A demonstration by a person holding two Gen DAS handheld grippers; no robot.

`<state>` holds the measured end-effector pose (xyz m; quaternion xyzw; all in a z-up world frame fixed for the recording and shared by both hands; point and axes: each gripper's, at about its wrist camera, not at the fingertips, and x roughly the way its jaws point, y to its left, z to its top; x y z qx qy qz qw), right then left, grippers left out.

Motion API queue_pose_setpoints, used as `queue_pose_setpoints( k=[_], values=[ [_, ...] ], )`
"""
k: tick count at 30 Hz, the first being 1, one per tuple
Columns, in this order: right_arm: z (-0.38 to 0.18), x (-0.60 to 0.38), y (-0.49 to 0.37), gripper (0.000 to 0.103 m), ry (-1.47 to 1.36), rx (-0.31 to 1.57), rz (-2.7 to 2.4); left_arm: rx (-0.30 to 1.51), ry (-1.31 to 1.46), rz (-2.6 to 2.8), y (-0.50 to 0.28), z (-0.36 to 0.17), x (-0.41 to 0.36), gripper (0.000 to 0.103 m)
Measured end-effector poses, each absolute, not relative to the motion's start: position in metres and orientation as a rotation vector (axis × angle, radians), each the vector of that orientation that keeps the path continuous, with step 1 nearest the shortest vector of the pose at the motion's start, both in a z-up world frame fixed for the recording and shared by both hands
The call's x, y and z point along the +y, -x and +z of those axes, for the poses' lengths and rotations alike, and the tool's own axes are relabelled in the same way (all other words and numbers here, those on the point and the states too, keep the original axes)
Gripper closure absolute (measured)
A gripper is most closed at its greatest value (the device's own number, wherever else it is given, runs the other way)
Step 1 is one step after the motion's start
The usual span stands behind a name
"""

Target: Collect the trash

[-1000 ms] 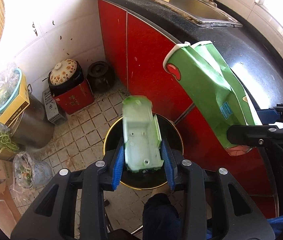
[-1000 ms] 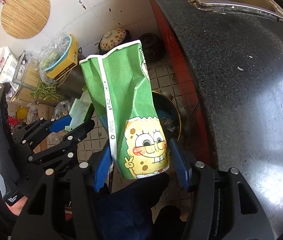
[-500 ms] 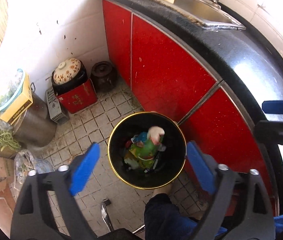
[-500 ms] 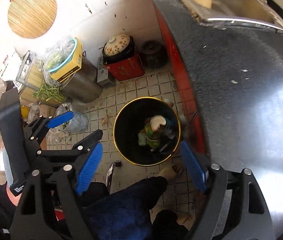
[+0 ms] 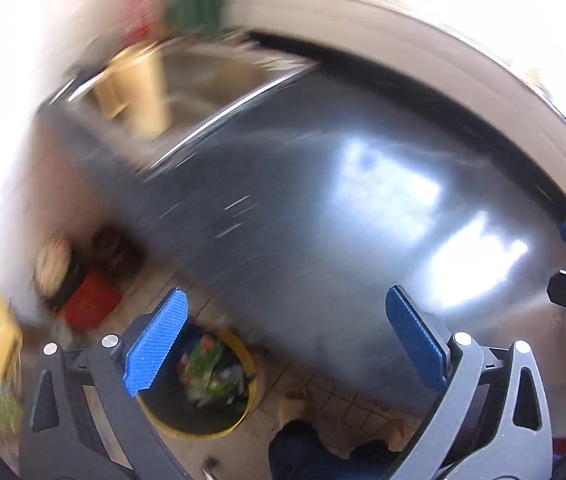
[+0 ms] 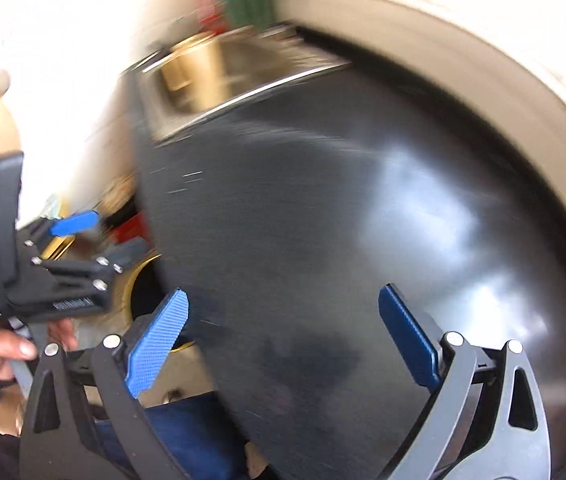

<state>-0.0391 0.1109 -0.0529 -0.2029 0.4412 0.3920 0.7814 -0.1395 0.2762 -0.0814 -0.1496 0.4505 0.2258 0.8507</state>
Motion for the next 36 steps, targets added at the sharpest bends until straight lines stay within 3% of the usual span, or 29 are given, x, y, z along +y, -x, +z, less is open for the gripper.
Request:
queue_pose_setpoints(
  k=[8, 16, 36],
  values=[
    [-0.023, -0.081, 0.002, 0.009, 0.209, 0.91, 0.405, 0.939, 0.24, 0.174, 0.031, -0.041, 0.164, 0.007],
    [-0.016, -0.199, -0.003, 0.009, 0.056, 0.921, 0.159, 0.997, 0.129, 0.069, -0.014, -0.037, 0.078, 0.007],
    [-0.024, -0.222, -0.019, 0.009, -0.008, 0.947, 0.128, 1.044, 0.052, 0.055, -0.036, -0.042, 0.05, 0.007]
  ],
)
